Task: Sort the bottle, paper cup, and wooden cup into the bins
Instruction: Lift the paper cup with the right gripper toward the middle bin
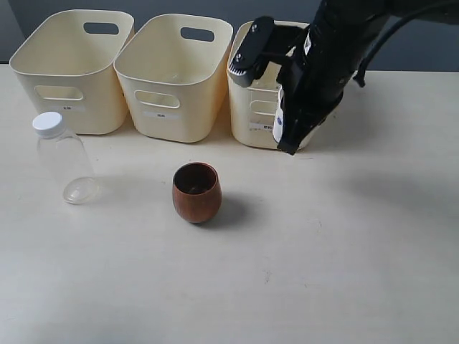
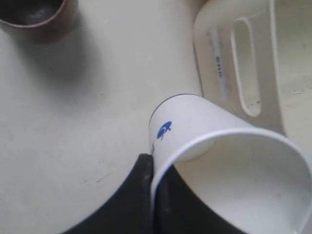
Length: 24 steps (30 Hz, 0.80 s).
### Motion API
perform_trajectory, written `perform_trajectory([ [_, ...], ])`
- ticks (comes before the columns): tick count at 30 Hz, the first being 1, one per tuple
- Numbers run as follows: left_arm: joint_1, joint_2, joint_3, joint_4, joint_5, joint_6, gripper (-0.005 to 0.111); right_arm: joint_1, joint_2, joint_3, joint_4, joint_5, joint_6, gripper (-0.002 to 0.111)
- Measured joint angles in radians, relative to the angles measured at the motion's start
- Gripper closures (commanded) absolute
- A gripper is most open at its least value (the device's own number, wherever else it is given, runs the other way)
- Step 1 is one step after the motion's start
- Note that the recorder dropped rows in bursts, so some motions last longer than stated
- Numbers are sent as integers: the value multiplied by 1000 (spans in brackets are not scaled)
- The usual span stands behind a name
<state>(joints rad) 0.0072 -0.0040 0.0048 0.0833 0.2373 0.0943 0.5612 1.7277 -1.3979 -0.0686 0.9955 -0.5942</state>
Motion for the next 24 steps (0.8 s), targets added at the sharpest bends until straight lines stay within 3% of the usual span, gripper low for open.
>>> perform_trajectory([
  [5,0,0,0,0,0,0,107,1,-69,0,0,-80,-12,109],
  [14,0,0,0,0,0,0,107,1,-96,0,105,-411,-72,109],
  [19,0,0,0,0,0,0,107,1,-65,0,135,-590,-92,109],
  [24,0,0,0,0,0,0,107,11,17,-46,133,-656,-113,109],
])
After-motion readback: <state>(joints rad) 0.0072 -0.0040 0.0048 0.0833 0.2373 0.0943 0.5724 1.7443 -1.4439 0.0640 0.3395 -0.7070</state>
